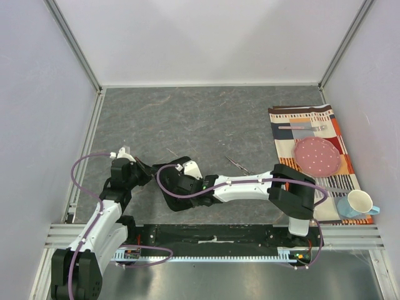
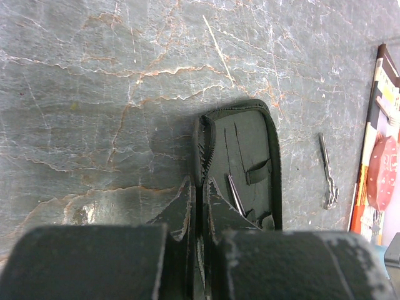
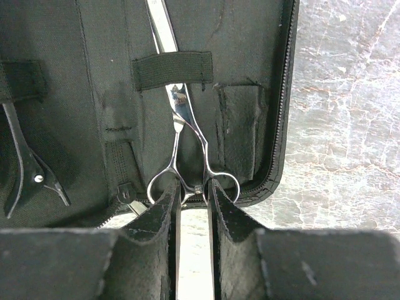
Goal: Sort the hair-cutting tools
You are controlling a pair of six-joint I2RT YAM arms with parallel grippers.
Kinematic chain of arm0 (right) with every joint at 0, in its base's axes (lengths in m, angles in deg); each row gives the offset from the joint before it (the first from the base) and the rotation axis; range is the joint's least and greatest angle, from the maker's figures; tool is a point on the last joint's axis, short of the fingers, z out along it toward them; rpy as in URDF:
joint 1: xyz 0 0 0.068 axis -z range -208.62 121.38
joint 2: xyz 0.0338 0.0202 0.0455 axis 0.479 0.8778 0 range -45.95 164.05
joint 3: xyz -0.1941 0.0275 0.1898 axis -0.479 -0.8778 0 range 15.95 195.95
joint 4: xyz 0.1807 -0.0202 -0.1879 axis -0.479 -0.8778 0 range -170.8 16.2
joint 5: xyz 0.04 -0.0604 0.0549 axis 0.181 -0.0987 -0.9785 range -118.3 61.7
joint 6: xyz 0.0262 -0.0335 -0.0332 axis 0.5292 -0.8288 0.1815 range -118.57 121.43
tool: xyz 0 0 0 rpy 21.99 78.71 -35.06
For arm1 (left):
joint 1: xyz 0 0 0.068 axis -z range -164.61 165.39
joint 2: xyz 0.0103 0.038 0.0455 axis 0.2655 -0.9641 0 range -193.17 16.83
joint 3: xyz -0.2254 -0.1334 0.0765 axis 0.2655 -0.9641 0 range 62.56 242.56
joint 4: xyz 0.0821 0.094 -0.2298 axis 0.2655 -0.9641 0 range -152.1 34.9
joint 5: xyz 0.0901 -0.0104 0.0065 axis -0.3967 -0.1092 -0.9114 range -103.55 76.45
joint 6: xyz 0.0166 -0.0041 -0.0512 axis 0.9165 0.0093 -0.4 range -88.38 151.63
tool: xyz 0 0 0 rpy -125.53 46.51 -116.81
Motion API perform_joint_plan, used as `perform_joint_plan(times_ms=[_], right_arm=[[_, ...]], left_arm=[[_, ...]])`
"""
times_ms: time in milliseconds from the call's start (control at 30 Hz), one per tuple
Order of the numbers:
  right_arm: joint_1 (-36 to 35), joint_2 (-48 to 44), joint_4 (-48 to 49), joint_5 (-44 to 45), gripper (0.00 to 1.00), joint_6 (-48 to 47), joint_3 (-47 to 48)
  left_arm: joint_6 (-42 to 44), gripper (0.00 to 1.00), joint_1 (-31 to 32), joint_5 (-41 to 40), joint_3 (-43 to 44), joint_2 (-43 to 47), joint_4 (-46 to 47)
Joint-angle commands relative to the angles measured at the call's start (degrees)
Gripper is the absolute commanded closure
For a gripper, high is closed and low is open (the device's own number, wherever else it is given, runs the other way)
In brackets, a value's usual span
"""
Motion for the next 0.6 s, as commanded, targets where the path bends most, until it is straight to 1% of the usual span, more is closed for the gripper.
perform_joint_plan(times_ms=[0, 200, 400, 500, 567], right_arm=[[0.37, 4.28, 1.65, 1.38, 0.81, -0.3, 2.73], [3.53, 6.83, 1.73, 2.53, 0.83, -1.44, 5.72], [5.21, 9.2, 2.08, 2.62, 0.84, -1.36, 9.49], [5.38, 11.39, 2.08, 2.0, 0.83, -0.83, 11.86], [5.47, 12.63, 2.17, 1.39, 0.81, -0.66, 13.19]], left_arm=[[-0.07, 0.98, 0.43, 2.45, -0.11, 0.44, 0.74], [0.11, 0.98, 0.96, 2.54, -0.11, 0.26, 0.48], [0.11, 0.98, 1.22, 2.54, 0.06, 0.0, 0.48], [0.11, 0.98, 1.31, 2.45, 0.06, -0.09, 0.57], [0.11, 0.98, 1.31, 2.45, -0.02, -0.18, 0.74]])
